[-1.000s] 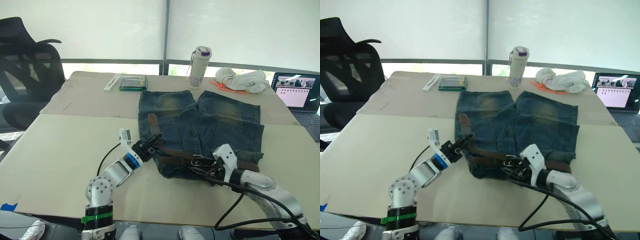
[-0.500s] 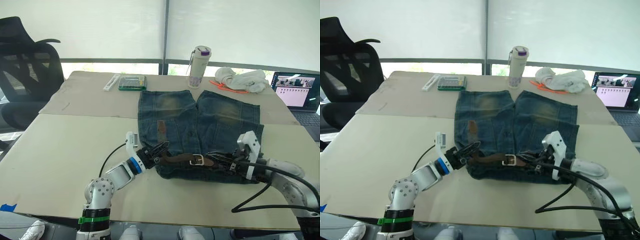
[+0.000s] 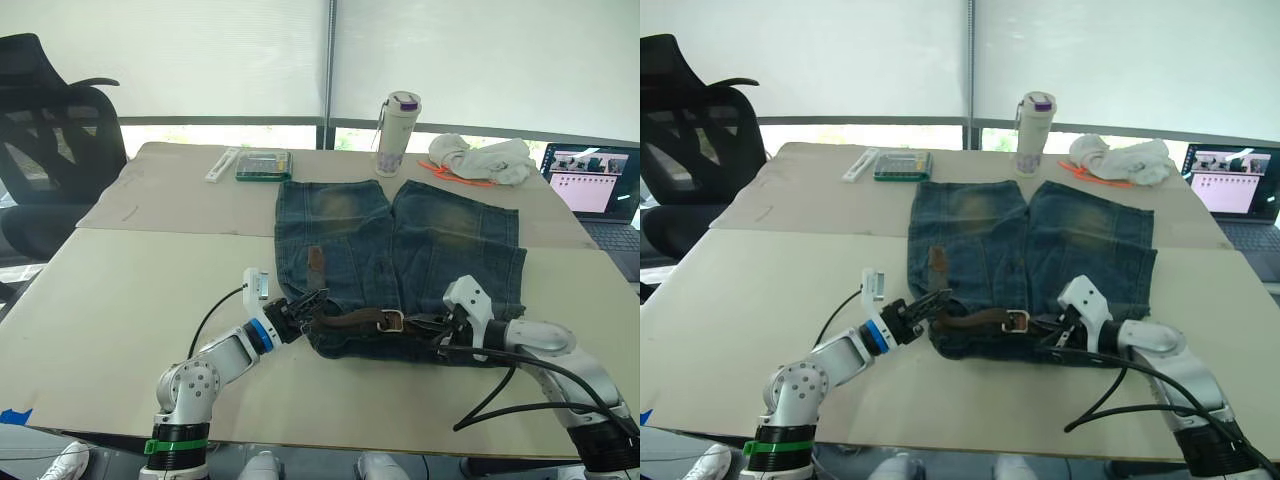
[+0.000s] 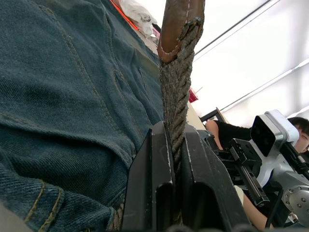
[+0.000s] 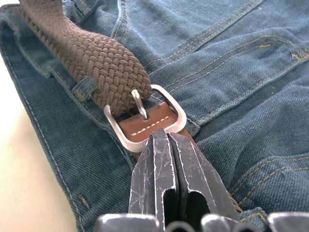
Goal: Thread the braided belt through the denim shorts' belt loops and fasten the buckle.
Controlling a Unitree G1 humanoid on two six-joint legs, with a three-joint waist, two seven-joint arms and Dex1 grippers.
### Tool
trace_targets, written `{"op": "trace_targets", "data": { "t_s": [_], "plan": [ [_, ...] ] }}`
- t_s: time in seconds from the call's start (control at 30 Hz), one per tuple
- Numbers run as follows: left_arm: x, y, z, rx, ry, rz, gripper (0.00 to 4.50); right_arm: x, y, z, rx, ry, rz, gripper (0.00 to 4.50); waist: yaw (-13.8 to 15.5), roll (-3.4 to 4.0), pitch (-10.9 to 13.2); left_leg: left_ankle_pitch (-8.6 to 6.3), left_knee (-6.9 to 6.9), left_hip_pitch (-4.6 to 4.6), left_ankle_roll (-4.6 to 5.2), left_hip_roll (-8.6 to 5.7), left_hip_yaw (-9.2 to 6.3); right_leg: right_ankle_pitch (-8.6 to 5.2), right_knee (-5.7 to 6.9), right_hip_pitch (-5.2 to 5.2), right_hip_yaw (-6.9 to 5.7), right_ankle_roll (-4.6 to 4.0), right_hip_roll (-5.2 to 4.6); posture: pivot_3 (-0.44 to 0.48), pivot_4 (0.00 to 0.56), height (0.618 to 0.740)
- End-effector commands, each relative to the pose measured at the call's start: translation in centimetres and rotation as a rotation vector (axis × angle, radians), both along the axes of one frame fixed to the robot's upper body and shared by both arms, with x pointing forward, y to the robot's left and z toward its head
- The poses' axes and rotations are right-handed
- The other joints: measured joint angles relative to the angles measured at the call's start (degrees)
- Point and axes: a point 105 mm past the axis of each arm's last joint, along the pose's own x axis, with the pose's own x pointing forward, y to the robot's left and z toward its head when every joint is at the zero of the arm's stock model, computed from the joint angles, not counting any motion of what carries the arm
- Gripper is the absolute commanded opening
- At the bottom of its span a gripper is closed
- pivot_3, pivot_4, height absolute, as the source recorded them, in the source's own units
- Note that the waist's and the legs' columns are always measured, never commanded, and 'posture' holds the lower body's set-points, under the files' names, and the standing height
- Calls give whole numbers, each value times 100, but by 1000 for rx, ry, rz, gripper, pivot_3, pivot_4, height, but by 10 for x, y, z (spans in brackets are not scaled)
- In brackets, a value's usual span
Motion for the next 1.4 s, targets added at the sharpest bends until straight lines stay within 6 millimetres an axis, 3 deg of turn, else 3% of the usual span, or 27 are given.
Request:
{"op": "trace_targets", "data": {
  "t_s": [0.03, 0.23, 0.67, 1.2, 1.4],
  "plan": [
    [-3, -1, 11, -14, -54, -10, 0, 1, 11, 13, 27, -52, 43, 40, 3, 0, 0, 0, 0, -1, 0, 0, 0, 0, 0, 0, 0, 0, 0, 0, 150, 737],
    [-1, 1, 9, 0, -54, 11, 0, 2, 21, 12, 27, -50, 82, 40, 3, 1, 1, 0, 0, -3, 0, 0, 0, 0, -2, 0, 0, 0, -1, 0, 150, 737],
    [6, 15, 2, 41, -54, 89, 0, 5, 23, -10, -83, -14, 123, 40, -2, 0, 1, 0, -1, 1, 0, 1, 0, 0, -2, 1, -1, 0, 0, 0, 150, 737],
    [18, 40, 0, 49, -72, 253, 0, -4, 7, -45, -301, 177, 143, 40, -5, -3, 0, -1, -1, 10, -1, 3, 0, 0, -4, 9, -2, 0, 1, 0, 150, 737],
    [25, 51, -6, 72, -59, 335, 0, 3, 8, -46, -314, 171, 123, 40, -9, -14, -5, -1, -1, 13, -1, 3, 0, 0, -5, 11, -2, -1, 1, 0, 150, 737]
  ]
}}
